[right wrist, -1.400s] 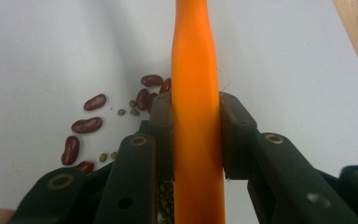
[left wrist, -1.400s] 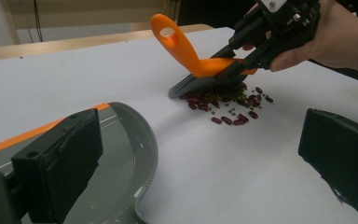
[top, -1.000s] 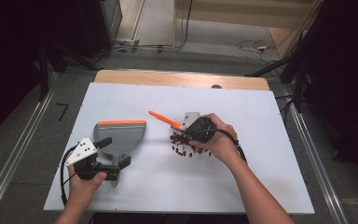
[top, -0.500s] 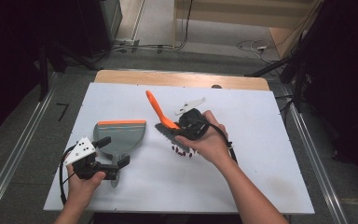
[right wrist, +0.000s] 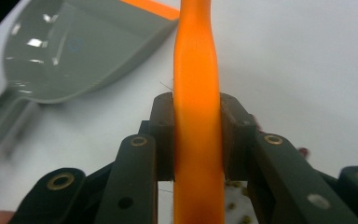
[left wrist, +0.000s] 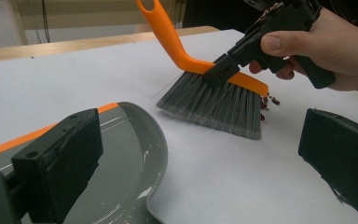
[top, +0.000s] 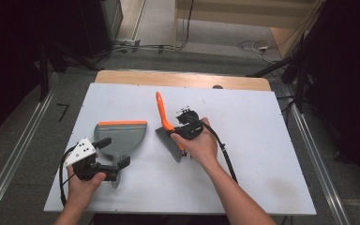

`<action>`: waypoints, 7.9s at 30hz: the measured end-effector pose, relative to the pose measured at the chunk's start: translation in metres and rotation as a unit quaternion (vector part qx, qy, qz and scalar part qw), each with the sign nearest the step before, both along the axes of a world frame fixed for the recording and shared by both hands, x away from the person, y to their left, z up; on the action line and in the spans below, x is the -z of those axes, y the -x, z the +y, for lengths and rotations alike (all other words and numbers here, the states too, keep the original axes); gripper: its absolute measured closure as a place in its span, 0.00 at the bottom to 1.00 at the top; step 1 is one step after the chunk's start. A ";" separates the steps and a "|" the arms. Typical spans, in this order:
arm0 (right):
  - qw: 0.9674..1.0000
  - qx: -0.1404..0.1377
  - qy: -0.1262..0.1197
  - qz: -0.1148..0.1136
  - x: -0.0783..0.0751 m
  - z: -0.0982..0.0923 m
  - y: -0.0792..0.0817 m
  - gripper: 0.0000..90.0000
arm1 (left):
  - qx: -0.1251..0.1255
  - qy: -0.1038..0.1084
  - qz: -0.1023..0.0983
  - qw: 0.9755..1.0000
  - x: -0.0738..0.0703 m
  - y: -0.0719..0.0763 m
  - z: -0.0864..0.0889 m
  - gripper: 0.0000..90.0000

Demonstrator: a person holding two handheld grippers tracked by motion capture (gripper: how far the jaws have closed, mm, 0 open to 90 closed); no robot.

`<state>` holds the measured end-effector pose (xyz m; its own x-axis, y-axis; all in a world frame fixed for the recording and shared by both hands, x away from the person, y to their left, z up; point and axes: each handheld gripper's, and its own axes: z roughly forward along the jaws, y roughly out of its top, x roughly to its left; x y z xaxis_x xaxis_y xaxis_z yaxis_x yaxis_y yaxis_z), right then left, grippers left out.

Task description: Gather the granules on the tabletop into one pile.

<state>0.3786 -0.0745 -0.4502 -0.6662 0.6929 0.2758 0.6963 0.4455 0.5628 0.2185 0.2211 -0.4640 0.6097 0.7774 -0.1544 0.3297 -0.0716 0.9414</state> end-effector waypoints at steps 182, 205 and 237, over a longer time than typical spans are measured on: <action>0.964 -0.219 0.066 -0.133 -0.004 -0.110 -0.050 0.75 | 0.011 -0.006 0.009 1.000 0.004 -0.004 -0.008 0.00; 0.964 -0.214 0.065 -0.142 -0.017 -0.113 -0.041 0.76 | 0.013 -0.005 0.007 1.000 0.003 -0.003 -0.007 0.00; 0.966 -0.200 0.056 -0.154 -0.020 -0.107 -0.025 0.76 | 0.010 -0.004 0.005 1.000 0.002 -0.002 -0.005 0.00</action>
